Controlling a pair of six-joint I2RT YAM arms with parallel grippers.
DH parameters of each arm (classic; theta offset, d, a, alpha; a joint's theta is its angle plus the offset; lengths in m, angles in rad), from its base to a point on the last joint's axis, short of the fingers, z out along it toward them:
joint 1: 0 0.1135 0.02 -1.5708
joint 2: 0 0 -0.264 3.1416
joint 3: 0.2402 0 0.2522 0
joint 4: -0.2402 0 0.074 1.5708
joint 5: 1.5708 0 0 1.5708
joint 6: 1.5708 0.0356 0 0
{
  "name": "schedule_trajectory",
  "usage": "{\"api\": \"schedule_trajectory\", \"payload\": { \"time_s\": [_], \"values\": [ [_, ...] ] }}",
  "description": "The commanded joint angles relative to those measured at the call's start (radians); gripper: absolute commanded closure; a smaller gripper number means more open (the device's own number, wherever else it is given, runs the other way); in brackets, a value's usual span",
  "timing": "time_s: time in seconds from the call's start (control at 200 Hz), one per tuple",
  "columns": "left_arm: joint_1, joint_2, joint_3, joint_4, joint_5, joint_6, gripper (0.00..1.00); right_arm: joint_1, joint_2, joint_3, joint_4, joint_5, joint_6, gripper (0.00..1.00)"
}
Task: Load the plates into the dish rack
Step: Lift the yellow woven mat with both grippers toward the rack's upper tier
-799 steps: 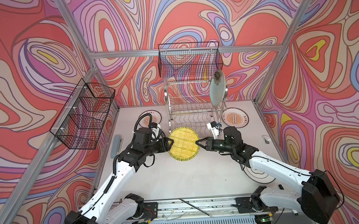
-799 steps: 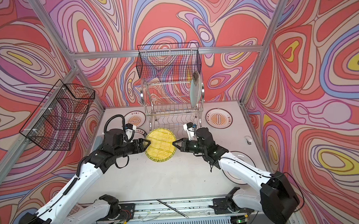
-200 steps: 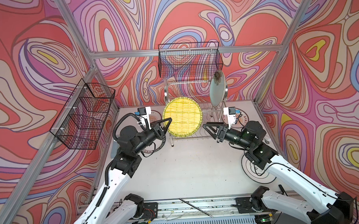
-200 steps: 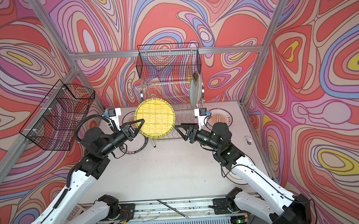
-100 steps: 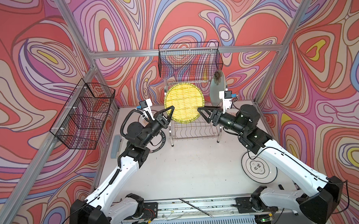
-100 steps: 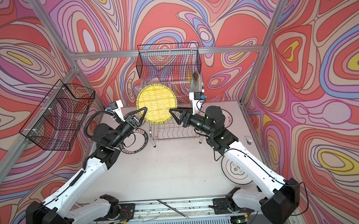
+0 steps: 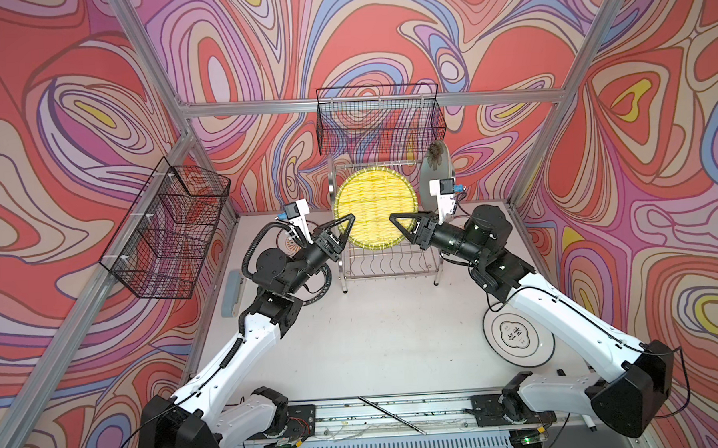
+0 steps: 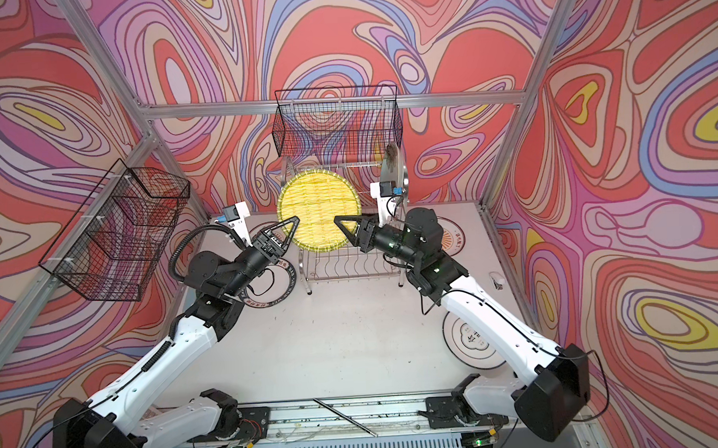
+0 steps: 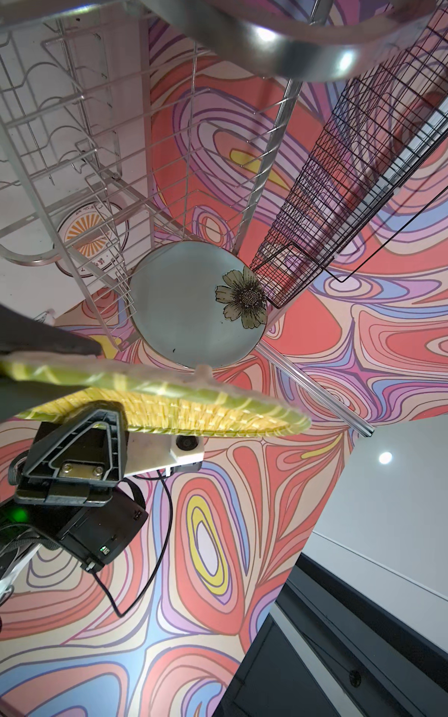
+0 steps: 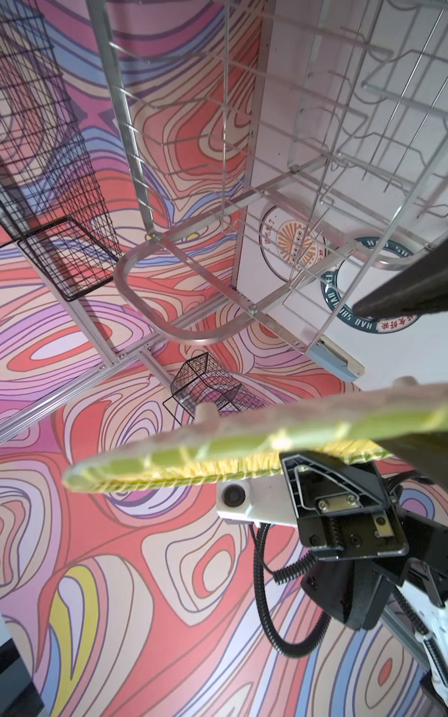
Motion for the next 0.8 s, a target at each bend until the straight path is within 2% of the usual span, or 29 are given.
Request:
{"api": "schedule_trajectory", "payload": {
  "time_s": [0.0, 0.13, 0.3, 0.381, 0.481, 0.551, 0.606, 0.666, 0.791],
  "values": [
    [-0.006, -0.016, 0.007, 0.091, 0.008, 0.004, 1.0, 0.004, 0.005, 0.035, 0.05, -0.042, 0.007, 0.67],
    [-0.01, -0.009, 0.012, 0.077, 0.006, 0.01, 1.0, 0.004, 0.003, 0.043, 0.046, -0.048, 0.002, 0.78],
    [-0.011, -0.006, 0.015, 0.051, -0.009, 0.015, 1.0, 0.004, 0.002, 0.059, 0.033, -0.048, -0.016, 1.0],
    [-0.009, -0.015, 0.015, 0.018, -0.038, 0.023, 1.0, 0.004, 0.0, 0.082, 0.011, -0.045, -0.036, 1.0],
    [-0.01, -0.036, 0.015, -0.033, -0.07, 0.041, 0.79, 0.004, 0.0, 0.12, -0.025, -0.044, -0.067, 1.0],
    [-0.011, -0.05, 0.013, -0.058, -0.084, 0.051, 0.58, 0.004, -0.003, 0.144, -0.042, -0.042, -0.086, 1.0],
    [-0.011, -0.066, 0.013, -0.079, -0.095, 0.062, 0.48, 0.004, -0.007, 0.163, -0.062, -0.032, -0.104, 1.0],
    [-0.011, -0.082, 0.013, -0.112, -0.107, 0.078, 0.43, 0.004, -0.015, 0.186, -0.088, -0.011, -0.13, 1.0],
    [-0.022, -0.121, 0.033, -0.225, -0.144, 0.148, 0.43, 0.004, -0.023, 0.24, -0.151, 0.041, -0.196, 1.0]
  ]
}}
